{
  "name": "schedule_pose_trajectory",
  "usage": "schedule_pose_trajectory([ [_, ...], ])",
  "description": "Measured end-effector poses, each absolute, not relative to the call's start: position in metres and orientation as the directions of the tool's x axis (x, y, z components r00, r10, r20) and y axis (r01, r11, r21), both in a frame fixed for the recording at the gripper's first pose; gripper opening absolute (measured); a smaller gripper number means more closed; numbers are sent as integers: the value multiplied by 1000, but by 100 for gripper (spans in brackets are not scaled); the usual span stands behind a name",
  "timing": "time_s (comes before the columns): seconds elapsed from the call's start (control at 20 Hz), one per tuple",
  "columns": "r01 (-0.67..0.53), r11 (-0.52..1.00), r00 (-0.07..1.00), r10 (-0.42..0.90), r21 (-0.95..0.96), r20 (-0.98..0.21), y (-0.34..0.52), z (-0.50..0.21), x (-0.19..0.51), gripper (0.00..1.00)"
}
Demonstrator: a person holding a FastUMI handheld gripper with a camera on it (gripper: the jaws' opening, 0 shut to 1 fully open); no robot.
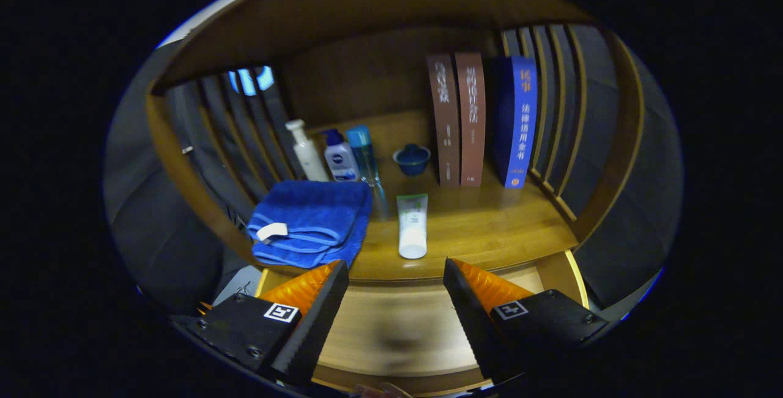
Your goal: Pull open the drawer, take out the items inside it, and place them on the countertop above the cabinet.
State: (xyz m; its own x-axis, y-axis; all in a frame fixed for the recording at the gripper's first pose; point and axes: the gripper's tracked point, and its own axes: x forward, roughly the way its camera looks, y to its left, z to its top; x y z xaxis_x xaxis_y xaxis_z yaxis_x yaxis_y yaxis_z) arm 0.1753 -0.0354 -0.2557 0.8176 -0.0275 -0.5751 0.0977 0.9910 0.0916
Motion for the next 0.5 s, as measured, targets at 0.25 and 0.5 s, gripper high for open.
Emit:
schedule_pose_trajectory([
  [0.25, 41, 995, 905, 2, 91, -425, -10, -248, 86, 99],
  [0.5, 95, 991, 960, -66, 92, -272, -17, -268, 17, 99],
])
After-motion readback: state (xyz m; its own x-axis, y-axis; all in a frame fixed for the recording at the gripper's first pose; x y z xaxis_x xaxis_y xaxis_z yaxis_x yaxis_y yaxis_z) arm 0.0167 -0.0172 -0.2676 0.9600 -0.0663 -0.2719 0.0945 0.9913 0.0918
